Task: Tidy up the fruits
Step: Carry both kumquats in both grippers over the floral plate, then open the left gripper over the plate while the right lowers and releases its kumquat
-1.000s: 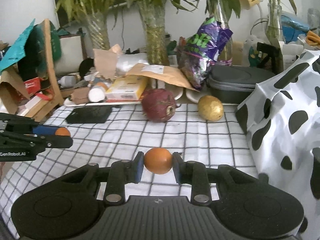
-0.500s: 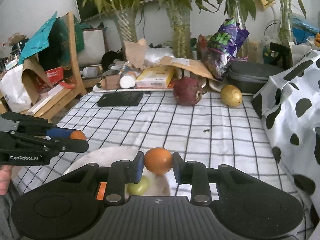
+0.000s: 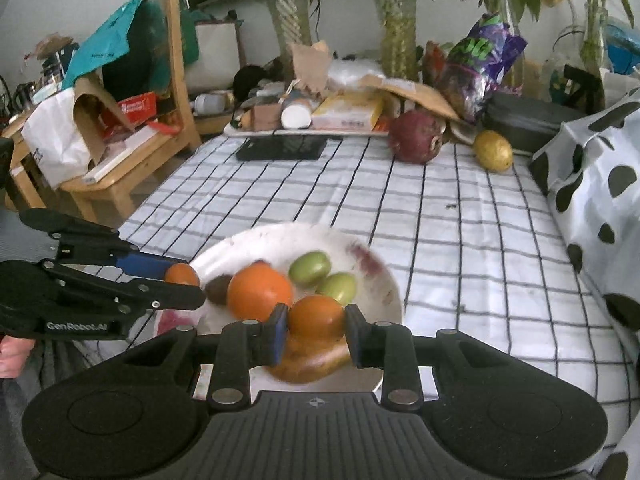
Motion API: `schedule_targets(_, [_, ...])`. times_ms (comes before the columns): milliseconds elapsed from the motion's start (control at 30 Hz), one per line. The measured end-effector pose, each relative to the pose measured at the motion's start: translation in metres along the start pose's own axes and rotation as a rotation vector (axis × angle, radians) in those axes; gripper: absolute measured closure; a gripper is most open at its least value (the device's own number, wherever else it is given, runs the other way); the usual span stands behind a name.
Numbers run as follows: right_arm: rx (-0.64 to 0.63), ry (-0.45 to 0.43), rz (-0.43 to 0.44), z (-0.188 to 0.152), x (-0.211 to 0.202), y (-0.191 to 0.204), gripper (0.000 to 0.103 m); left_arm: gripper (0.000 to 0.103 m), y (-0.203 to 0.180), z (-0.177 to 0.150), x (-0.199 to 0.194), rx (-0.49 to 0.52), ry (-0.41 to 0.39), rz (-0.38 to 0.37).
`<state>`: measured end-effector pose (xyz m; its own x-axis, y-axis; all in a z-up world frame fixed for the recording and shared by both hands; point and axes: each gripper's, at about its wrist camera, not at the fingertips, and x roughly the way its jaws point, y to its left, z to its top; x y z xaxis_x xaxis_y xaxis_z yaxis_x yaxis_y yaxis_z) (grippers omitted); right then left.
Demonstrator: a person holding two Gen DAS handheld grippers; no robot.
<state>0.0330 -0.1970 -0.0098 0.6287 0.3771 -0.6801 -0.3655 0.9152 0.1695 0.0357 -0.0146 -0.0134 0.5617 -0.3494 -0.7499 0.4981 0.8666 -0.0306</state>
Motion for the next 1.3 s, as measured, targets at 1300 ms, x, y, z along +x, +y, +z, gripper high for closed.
schedule_targets(1300, [-0.228,0.095,0.093,-0.008,0.022,0.063,0.071,0.044,0.04,-0.004,-0.002,-0.197,0.013,0.107])
